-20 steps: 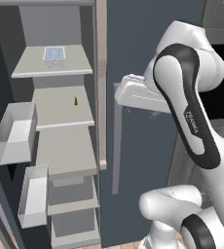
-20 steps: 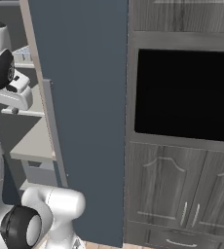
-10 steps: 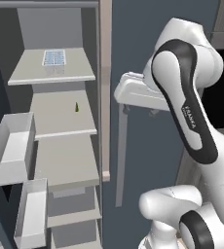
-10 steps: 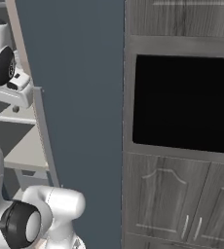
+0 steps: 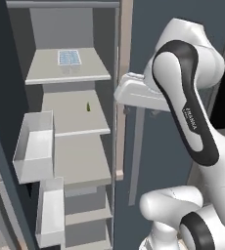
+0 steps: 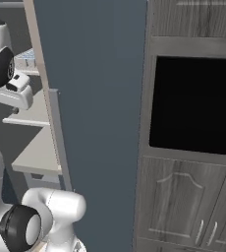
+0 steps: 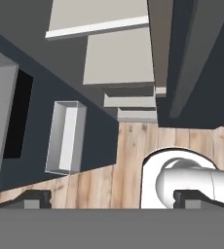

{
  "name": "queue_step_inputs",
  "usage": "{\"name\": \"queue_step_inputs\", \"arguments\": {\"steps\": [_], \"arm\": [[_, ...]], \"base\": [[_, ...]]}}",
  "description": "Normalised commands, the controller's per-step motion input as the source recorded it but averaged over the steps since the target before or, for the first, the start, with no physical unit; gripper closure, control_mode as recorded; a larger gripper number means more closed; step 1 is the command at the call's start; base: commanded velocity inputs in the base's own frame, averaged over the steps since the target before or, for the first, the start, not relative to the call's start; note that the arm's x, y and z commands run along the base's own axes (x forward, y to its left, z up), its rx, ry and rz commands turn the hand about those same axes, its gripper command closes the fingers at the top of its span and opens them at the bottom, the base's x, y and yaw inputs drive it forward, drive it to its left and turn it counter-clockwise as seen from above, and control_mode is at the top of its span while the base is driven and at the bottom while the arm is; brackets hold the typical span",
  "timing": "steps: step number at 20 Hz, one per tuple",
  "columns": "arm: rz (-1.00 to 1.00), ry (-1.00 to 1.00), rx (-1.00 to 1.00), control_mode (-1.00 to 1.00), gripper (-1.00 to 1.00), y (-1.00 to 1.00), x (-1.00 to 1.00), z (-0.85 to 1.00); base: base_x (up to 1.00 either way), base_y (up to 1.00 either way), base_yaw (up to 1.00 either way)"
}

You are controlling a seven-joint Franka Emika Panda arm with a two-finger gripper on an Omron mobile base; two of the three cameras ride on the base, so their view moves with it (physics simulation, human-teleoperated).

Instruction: Open the freezer door, pick up the ice cube tray from the freezer, and place it on the dining counter.

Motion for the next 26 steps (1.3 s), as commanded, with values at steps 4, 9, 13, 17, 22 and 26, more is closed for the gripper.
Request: {"name": "queue_step_inputs", "arguments": {"steps": [4, 9, 13, 17, 22, 26], "arm": [[0.0, 0.0, 0.0, 1.0, -1.0, 0.0, 0.0, 0.0], [0.0, 0.0, 0.0, 1.0, -1.0, 0.0, 0.0, 0.0], [0.0, 0.0, 0.0, 1.0, -1.0, 0.0, 0.0, 0.0], [0.0, 0.0, 0.0, 1.0, -1.0, 0.0, 0.0, 0.0], [0.0, -0.12, -0.03, -1.0, -1.0, 0.19, 0.0, 0.0], [0.0, -0.2, -0.13, -1.0, -1.0, 0.54, 0.03, 0.06]], "base": [[0.32, 0.02, -0.01], [0.43, 0.0, 0.0], [0.28, 0.01, 0.0], [0.02, 0.03, 0.0], [0.0, 0.01, 0.0], [0.0, 0.0, 0.0]]}}
